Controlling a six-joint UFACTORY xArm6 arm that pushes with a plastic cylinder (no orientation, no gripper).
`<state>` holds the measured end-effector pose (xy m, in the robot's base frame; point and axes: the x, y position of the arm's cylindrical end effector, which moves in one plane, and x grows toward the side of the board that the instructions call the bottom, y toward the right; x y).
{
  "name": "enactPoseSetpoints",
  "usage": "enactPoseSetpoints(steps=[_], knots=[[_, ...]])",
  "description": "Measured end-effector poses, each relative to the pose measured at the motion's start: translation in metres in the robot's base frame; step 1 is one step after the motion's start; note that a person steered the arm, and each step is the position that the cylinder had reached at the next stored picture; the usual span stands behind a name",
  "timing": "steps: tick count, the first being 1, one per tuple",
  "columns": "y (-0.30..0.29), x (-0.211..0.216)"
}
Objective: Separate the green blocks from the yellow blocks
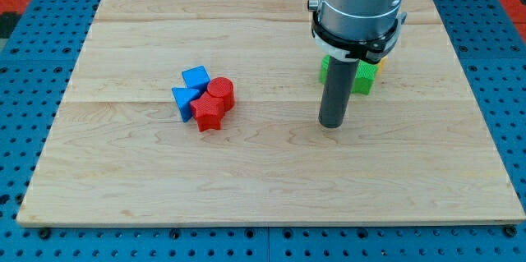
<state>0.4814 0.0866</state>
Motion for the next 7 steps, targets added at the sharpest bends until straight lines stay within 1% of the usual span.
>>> enactPoseSetpoints(steps=[2,3,4,7], knots=[[0.012,0.000],[0.042,0.000],[0.079,-0.025],[0.076,-0.050]])
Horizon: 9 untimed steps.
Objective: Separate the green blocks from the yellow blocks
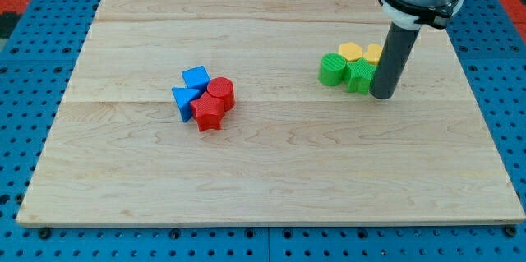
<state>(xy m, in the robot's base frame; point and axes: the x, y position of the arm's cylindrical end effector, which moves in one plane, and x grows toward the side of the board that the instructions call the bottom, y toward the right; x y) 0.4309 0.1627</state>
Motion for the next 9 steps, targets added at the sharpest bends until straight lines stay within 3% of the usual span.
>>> enactPoseSetpoints(steps=[1,3,5,6,8,9], knots=[[-0.008,-0.010],[-0.085,-0.037],[-0.065,-0.037],[-0.075,-0.063],[-0.144,-0.123],[-0.193,-0.123]])
